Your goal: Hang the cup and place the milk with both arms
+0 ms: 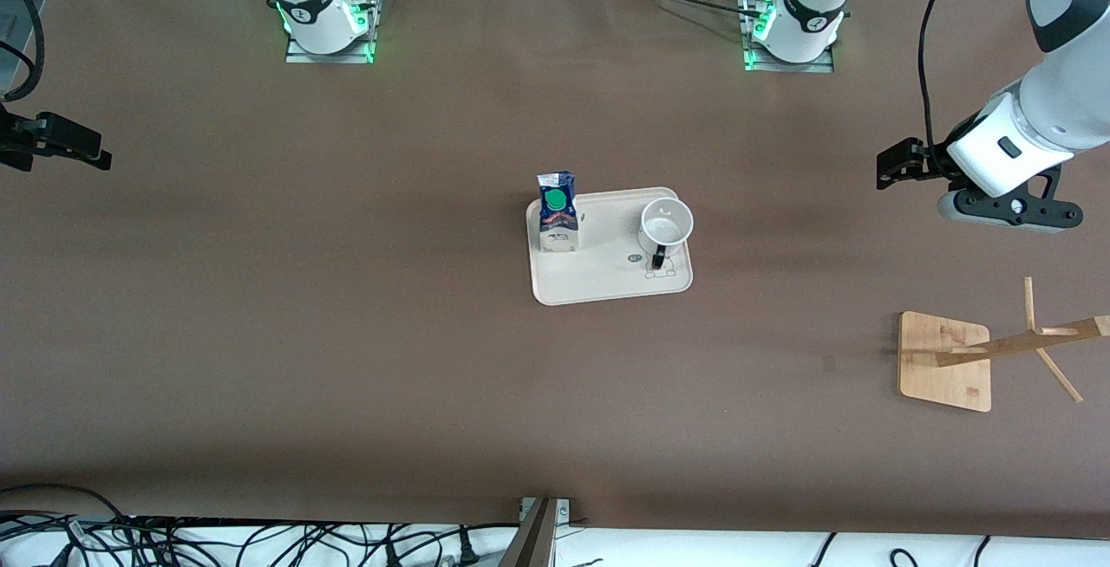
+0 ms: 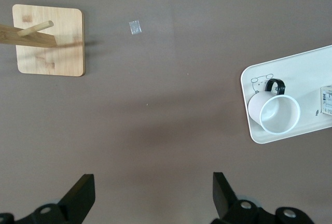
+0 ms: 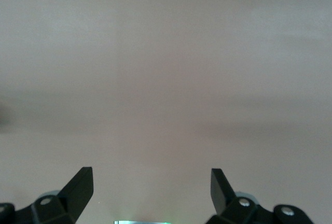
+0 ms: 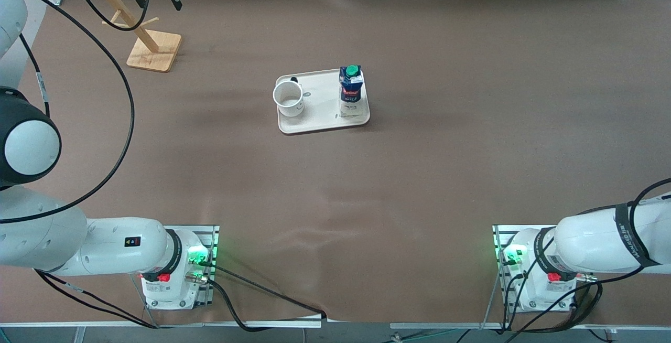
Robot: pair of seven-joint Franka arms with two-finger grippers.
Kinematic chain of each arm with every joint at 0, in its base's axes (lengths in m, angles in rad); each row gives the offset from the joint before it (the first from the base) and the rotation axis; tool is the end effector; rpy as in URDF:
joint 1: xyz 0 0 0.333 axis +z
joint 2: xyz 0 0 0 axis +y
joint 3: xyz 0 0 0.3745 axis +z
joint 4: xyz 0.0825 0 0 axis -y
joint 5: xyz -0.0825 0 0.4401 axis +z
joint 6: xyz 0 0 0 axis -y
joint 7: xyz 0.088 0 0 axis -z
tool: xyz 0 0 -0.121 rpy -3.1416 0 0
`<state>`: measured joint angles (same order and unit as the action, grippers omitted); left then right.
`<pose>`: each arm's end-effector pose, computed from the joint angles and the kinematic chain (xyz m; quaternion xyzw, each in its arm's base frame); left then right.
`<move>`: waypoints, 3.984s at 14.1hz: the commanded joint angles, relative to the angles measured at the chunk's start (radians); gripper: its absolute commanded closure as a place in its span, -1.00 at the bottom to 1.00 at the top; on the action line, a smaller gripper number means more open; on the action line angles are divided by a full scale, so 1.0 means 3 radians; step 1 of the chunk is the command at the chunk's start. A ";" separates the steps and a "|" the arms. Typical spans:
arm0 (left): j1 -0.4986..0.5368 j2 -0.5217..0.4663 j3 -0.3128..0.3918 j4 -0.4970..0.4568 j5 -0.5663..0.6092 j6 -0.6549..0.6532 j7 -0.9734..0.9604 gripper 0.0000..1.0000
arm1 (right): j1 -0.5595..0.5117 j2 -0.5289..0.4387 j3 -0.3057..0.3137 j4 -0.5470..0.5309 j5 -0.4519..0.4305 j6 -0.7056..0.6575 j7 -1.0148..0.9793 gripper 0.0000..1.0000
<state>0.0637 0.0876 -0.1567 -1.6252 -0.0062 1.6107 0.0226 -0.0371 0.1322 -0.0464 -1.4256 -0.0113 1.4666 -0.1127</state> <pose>0.6348 -0.0560 0.5896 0.9970 -0.0575 -0.0508 0.0081 0.6445 -0.0532 0.6532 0.9988 0.0143 -0.0461 0.0042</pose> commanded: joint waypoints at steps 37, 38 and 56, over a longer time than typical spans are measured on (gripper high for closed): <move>-0.0115 0.0076 -0.0014 0.0187 0.0087 -0.0102 -0.0024 -1.00 | 0.1917 0.0970 0.0217 0.0093 0.0452 0.1017 0.1985 -1.00; -0.0115 0.0076 -0.0014 0.0187 0.0087 -0.0102 -0.0029 -1.00 | 0.1999 0.1026 0.0166 0.0134 0.0457 0.1053 0.2103 -1.00; -0.0115 0.0076 -0.0014 0.0187 0.0087 -0.0102 -0.0029 -1.00 | 0.2578 0.1620 0.0093 0.0544 0.0457 0.1416 0.3147 -1.00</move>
<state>0.0369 0.0980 -0.1601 -1.6020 -0.0061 1.6050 0.0208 0.7166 0.5900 -0.0013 -1.3007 0.1198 1.8912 0.8101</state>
